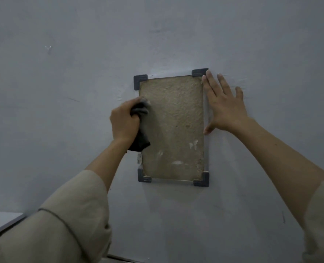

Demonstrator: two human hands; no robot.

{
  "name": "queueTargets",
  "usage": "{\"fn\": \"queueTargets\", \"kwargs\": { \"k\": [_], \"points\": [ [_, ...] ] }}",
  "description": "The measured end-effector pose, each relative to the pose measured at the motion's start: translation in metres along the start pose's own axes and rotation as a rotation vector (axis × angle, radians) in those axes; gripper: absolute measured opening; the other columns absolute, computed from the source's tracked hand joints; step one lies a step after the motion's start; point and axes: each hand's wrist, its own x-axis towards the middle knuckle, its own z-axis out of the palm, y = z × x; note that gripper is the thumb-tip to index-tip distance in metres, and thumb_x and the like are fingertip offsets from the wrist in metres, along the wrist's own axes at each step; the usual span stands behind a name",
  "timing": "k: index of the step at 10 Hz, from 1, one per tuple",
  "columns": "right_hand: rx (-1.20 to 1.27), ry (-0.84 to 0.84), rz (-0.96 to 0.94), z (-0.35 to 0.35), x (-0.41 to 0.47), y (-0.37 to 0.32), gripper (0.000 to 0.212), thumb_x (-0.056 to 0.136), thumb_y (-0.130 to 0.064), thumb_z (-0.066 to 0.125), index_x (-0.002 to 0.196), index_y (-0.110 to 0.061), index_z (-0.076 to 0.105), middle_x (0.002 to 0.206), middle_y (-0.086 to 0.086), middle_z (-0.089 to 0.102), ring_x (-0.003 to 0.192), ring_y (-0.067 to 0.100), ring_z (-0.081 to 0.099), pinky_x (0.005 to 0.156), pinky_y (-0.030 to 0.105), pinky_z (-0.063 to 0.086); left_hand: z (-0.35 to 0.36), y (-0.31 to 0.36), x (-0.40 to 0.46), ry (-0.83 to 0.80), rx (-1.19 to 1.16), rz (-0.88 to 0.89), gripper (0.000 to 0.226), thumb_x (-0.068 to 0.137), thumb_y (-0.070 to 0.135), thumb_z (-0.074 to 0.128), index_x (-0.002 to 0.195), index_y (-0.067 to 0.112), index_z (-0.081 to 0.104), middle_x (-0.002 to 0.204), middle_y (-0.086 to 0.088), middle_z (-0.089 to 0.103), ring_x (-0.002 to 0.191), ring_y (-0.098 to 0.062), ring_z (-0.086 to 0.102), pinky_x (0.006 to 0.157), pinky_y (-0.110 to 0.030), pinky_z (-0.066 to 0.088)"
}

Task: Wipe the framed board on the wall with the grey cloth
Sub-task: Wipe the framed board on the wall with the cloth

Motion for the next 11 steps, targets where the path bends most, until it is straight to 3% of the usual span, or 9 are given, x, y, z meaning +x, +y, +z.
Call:
{"fn": "queueTargets", "kwargs": {
  "k": [1, 2, 4, 5, 6, 7, 9, 10, 11],
  "points": [
    [-0.004, 0.001, 0.000, 0.001, 0.000, -0.001, 0.146, 0.049, -0.048, 0.085, 0.145, -0.016, -0.019, 0.154, -0.004, -0.026, 0.142, 0.022, -0.017, 0.111, 0.059, 0.008, 0.000, 0.002, -0.005, -0.086, 0.050, 0.089, 0.051, 0.071, -0.010, 0.048, 0.110, 0.015, 0.068, 0.108, -0.009, 0.070, 0.102, -0.026, 0.063, 0.089, -0.031, 0.049],
    [-0.003, 0.004, 0.000, 0.000, -0.001, -0.001, 0.146, 0.049, -0.048, 0.085, 0.145, -0.016, -0.019, 0.154, -0.004, -0.026, 0.142, 0.022, -0.017, 0.111, 0.059, 0.008, -0.002, 0.003, -0.015, -0.388, 0.043, 0.321, 0.055, 0.066, -0.014, 0.049, 0.110, 0.012, 0.068, 0.107, -0.011, 0.070, 0.100, -0.026, 0.065, 0.091, -0.026, 0.046],
    [0.010, 0.003, -0.001, 0.000, -0.001, 0.000, 0.146, 0.049, -0.048, 0.086, 0.145, -0.016, -0.019, 0.154, -0.004, -0.026, 0.142, 0.022, -0.018, 0.112, 0.059, 0.007, 0.000, -0.011, -0.021, -0.006, -0.001, 0.004, 0.050, 0.070, -0.010, 0.050, 0.110, 0.013, 0.068, 0.109, -0.010, 0.070, 0.100, -0.026, 0.064, 0.088, -0.028, 0.048],
    [0.018, 0.007, -0.001, 0.000, -0.001, -0.001, 0.146, 0.048, -0.046, 0.086, 0.145, -0.016, -0.018, 0.154, -0.004, -0.025, 0.142, 0.022, -0.017, 0.111, 0.059, 0.008, 0.002, -0.010, -0.034, -0.211, -0.015, 0.178, 0.051, 0.068, -0.012, 0.051, 0.111, 0.011, 0.067, 0.110, -0.012, 0.069, 0.101, -0.027, 0.064, 0.092, -0.031, 0.049],
    [0.016, 0.008, -0.005, 0.000, -0.001, 0.000, 0.146, 0.048, -0.047, 0.086, 0.145, -0.016, -0.018, 0.154, -0.004, -0.025, 0.142, 0.022, -0.017, 0.111, 0.060, 0.008, -0.004, -0.019, -0.029, -0.235, 0.019, 0.193, 0.054, 0.065, -0.013, 0.051, 0.110, 0.013, 0.068, 0.110, -0.011, 0.069, 0.102, -0.026, 0.064, 0.092, -0.031, 0.049],
    [0.013, 0.004, -0.002, 0.000, -0.001, 0.000, 0.146, 0.048, -0.048, 0.086, 0.145, -0.016, -0.018, 0.154, -0.004, -0.025, 0.142, 0.022, -0.017, 0.111, 0.059, 0.008, -0.005, -0.021, -0.029, -0.063, 0.000, 0.028, 0.052, 0.067, -0.012, 0.050, 0.109, 0.014, 0.068, 0.109, -0.009, 0.070, 0.101, -0.025, 0.064, 0.089, -0.029, 0.049],
    [0.021, 0.003, 0.001, -0.001, -0.001, -0.001, 0.146, 0.048, -0.045, 0.087, 0.146, -0.016, -0.017, 0.154, -0.005, -0.025, 0.142, 0.022, -0.016, 0.111, 0.059, 0.009, -0.011, -0.024, -0.027, -0.299, 0.058, 0.268, 0.057, 0.061, -0.015, 0.050, 0.107, 0.012, 0.069, 0.106, -0.012, 0.071, 0.097, -0.029, 0.065, 0.087, -0.035, 0.051],
    [0.021, -0.001, 0.002, -0.001, -0.001, -0.002, 0.146, 0.048, -0.045, 0.087, 0.146, -0.016, -0.017, 0.154, -0.005, -0.025, 0.142, 0.021, -0.016, 0.111, 0.059, 0.008, -0.007, -0.021, -0.026, -0.083, 0.017, 0.057, 0.051, 0.068, -0.011, 0.051, 0.109, 0.014, 0.068, 0.108, -0.010, 0.070, 0.100, -0.026, 0.064, 0.090, -0.031, 0.050],
    [0.021, 0.003, 0.002, 0.000, -0.001, -0.001, 0.146, 0.048, -0.045, 0.087, 0.146, -0.016, -0.017, 0.154, -0.005, -0.025, 0.142, 0.021, -0.016, 0.111, 0.059, 0.008, 0.000, -0.014, -0.041, -0.185, 0.033, 0.161, 0.052, 0.068, -0.012, 0.051, 0.111, 0.011, 0.067, 0.110, -0.012, 0.069, 0.100, -0.029, 0.064, 0.090, -0.036, 0.051]
  ]
}}
